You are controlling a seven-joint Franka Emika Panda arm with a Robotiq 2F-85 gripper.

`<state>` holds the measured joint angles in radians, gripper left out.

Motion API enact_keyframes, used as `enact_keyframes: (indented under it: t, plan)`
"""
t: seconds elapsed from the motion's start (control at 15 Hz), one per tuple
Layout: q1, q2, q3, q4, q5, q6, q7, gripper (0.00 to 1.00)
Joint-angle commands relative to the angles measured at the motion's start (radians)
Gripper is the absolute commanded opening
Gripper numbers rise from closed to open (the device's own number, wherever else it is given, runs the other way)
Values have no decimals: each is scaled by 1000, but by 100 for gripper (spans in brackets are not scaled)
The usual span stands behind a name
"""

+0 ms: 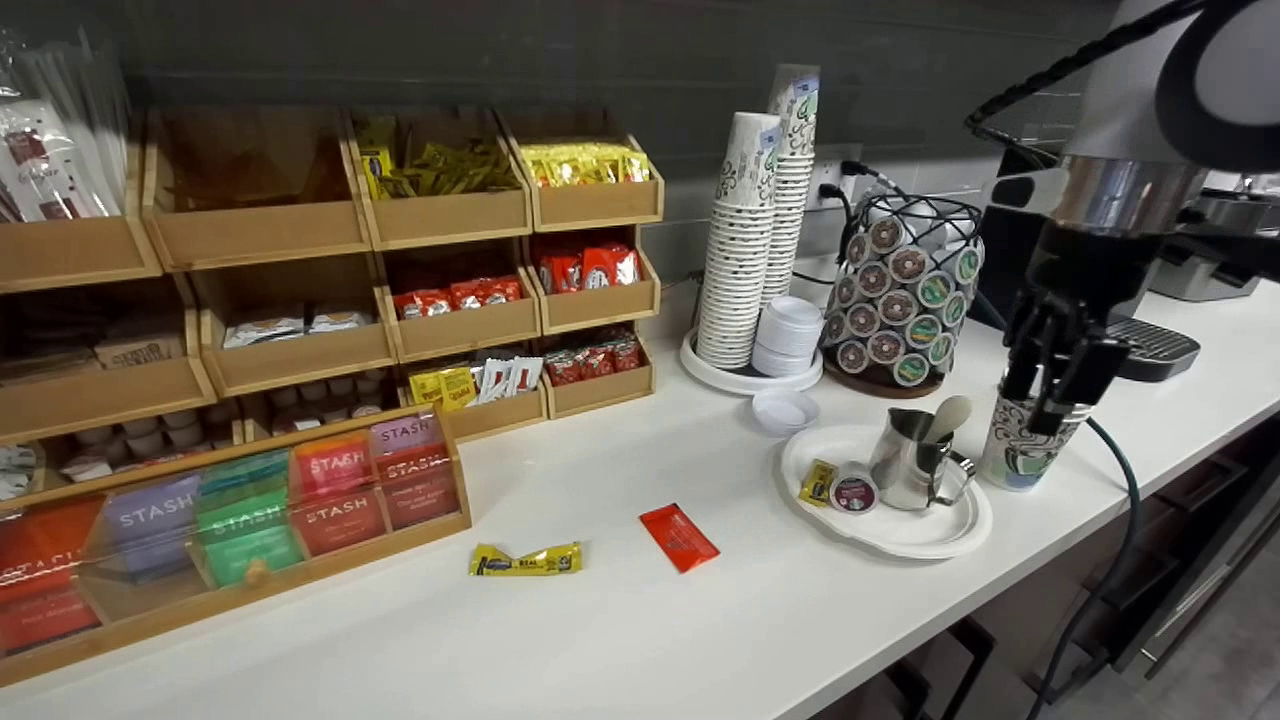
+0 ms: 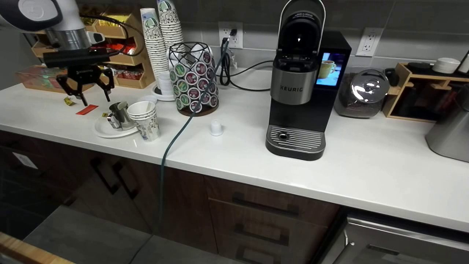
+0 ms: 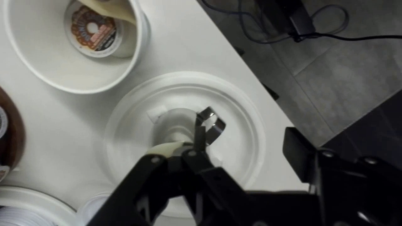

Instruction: Pick up one plastic spoon from the stacked cup and put it in the silver milk jug

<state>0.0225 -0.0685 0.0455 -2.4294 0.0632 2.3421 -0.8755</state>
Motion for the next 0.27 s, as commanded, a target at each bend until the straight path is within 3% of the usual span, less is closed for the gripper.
enact_keyframes:
  t: [0.0,0.13,0.2]
  plan:
    - [-12,-187,-98,-108,202,-124,-274,98]
    - [-37,-255,-188,-129,253,-212,-405,100]
    - [-11,-158,-135,-68,191,-156,-292,95]
